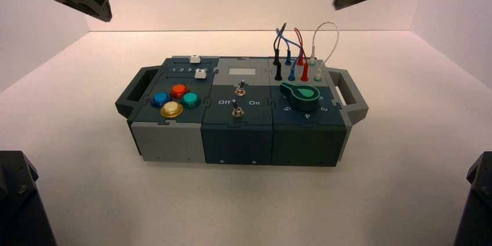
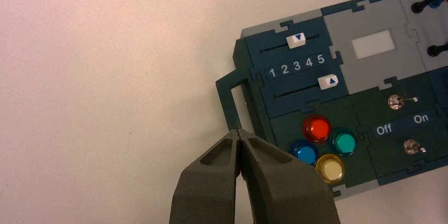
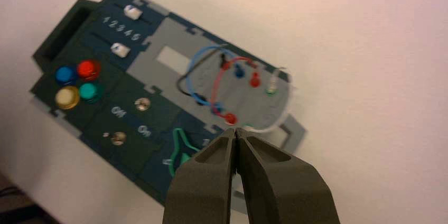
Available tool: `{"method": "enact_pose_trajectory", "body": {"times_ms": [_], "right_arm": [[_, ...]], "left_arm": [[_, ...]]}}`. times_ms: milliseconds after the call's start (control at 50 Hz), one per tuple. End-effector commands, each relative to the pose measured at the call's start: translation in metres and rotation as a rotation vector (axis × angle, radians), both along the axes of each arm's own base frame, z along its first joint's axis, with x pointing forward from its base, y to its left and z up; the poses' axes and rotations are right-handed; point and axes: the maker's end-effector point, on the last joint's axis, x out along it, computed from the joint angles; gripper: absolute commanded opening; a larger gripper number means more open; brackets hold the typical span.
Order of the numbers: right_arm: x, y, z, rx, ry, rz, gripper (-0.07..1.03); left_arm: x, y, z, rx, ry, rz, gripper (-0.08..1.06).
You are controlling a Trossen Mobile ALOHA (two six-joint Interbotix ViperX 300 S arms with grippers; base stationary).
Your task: Move the bottom slider to position 2.
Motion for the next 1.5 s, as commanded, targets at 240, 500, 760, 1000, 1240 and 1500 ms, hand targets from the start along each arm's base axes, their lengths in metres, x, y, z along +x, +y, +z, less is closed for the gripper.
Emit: {"method": "enact_pose_trajectory", "body": {"times_ms": [240, 500, 760, 1000, 1240, 1500], "right_arm": [[0.008, 0.053, 0.003, 0.038, 0.062, 0.081, -0.02], [0.011, 0.082, -0.012, 0.009, 0.119, 0.131, -0.02], [0.022, 0.096, -0.021, -0.003, 0.145, 0.137, -0.02], [0.03, 0.11, -0.028, 0.0, 0.19, 0.127, -0.02], [0.036, 0.131, -0.035, 0.011, 0.224, 0.134, -0.02], [0.034, 0.161, -0.043, 0.032, 0.261, 0.158, -0.02]], "left_arm": [[0.004, -0.002, 0.009, -0.002, -0.03, -0.016, -0.03], [0.002, 0.0, 0.005, 0.018, -0.027, -0.033, -0.03], [0.003, 0.002, 0.003, 0.046, -0.025, -0.055, -0.03], [0.004, 0.003, 0.003, 0.063, -0.028, -0.064, -0.03], [0.005, 0.004, 0.004, 0.063, -0.033, -0.063, -0.03], [0.005, 0.003, 0.005, 0.058, -0.033, -0.06, -0.03]]}}
